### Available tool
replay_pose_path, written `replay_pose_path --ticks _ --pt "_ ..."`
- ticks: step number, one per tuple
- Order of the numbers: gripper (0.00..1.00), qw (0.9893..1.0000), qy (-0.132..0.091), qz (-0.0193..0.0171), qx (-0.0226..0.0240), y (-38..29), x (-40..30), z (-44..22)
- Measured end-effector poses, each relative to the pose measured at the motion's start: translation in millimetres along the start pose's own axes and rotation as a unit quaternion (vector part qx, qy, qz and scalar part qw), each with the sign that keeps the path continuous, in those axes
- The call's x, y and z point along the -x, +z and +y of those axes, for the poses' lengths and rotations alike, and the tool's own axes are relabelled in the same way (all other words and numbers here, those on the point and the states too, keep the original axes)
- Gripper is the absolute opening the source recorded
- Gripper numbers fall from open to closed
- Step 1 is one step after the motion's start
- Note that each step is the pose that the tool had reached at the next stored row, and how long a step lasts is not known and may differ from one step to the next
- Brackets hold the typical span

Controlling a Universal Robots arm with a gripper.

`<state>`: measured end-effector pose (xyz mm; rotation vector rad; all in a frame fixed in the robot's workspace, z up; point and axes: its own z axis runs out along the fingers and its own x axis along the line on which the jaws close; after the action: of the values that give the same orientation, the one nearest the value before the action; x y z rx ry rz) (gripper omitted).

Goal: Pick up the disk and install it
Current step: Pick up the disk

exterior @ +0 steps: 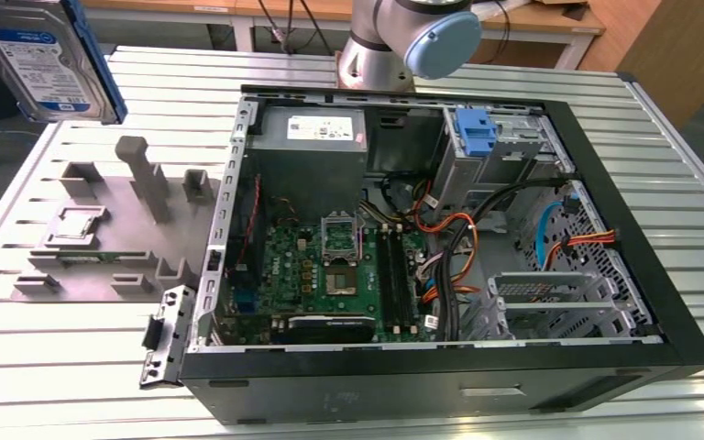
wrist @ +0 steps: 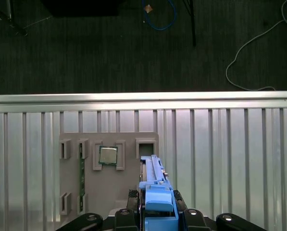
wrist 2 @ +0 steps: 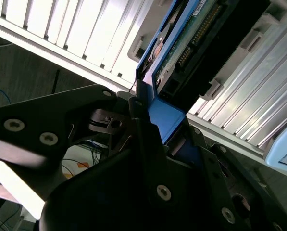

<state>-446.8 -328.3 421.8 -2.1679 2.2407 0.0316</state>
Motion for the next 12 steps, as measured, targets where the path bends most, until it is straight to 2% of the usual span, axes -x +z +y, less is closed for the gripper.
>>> replay_pose_path --ticks 12 --pt "0.36 1.0 0.0 0.0 0.0 -5.4 0.2 0.0"
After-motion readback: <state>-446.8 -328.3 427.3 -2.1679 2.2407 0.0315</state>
